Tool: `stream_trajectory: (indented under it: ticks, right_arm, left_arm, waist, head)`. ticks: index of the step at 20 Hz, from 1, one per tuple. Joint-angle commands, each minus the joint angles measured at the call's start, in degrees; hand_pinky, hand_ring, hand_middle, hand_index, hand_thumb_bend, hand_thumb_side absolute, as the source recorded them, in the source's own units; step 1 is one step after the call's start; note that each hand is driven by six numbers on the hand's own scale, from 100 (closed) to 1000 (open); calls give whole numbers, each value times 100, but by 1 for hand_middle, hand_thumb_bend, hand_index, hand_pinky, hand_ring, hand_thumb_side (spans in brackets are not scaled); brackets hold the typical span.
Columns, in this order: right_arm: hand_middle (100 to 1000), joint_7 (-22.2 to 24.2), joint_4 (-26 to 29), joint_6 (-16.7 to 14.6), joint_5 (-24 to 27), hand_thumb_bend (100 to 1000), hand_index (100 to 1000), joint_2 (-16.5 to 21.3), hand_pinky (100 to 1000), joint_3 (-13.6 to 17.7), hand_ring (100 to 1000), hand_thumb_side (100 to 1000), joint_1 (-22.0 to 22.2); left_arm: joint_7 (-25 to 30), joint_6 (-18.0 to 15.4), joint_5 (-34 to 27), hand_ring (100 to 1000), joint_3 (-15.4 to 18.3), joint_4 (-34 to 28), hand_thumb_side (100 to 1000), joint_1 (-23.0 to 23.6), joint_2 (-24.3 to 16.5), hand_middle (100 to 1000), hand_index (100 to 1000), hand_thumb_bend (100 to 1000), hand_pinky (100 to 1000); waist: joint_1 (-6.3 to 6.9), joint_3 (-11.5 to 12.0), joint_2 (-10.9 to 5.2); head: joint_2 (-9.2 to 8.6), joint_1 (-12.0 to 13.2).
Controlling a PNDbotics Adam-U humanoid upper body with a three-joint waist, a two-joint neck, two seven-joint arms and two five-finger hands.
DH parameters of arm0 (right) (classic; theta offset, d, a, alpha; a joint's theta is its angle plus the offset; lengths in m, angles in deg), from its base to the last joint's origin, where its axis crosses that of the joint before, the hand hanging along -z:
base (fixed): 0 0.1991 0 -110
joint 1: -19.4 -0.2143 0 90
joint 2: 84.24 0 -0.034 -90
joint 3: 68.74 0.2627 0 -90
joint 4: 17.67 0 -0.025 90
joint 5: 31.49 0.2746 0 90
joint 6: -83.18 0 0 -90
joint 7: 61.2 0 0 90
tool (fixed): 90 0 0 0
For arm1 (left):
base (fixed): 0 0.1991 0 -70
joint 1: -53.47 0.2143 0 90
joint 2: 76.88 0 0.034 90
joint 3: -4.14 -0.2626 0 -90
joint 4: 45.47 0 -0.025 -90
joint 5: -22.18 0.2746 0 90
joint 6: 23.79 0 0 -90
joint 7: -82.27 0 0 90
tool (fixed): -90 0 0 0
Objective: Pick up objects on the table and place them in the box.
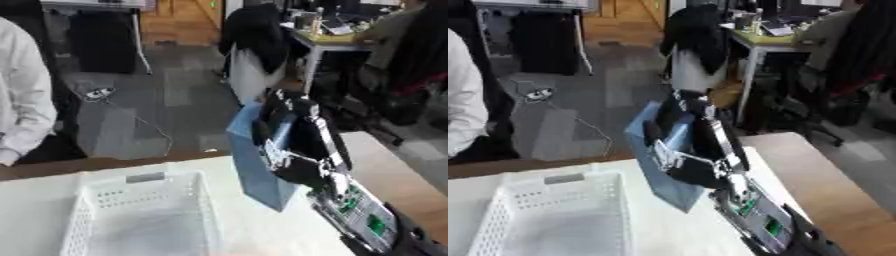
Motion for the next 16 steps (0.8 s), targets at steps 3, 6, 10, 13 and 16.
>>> stream_trajectory:
  ticks: [3,6,10,13,16]
  right_arm:
    - [100,374,131,-76,449,100,108,182,100,-34,100,100,-138]
    - [100,500,166,-100,658,100,109,207,100,-93,100,100,-187]
    - [100,701,238,-87,871,100,109,240,100,-187,100,100,-237]
    - [100,857,260,-67,969,100,110,249,100,-266,100,100,-275]
    - [100,993,252,-59,1047,100,111,241,100,-351,100,100,-329]
  left_arm:
    - [157,154,232,445,35,-82,785,-199,19,630,618,826,525]
    - [247,229,308,445,17,-82,787,-282,101,631,618,824,525]
    - [331,275,366,445,-16,-82,789,-364,188,632,619,823,524]
    - [442,306,414,444,-55,-82,790,-421,251,633,620,821,525]
    - [533,332,440,444,-86,-82,789,-479,306,634,620,819,525]
  waist:
    - [-38,74,-89]
    - [-76,176,-67]
    - [-115,303,-47]
    - [-144,390,-41]
    - [-184,465,-37]
  head:
    - [-19,-2]
    - [-46,-120]
    - [-72,-268]
    - [-87,-350]
    - [-111,-407]
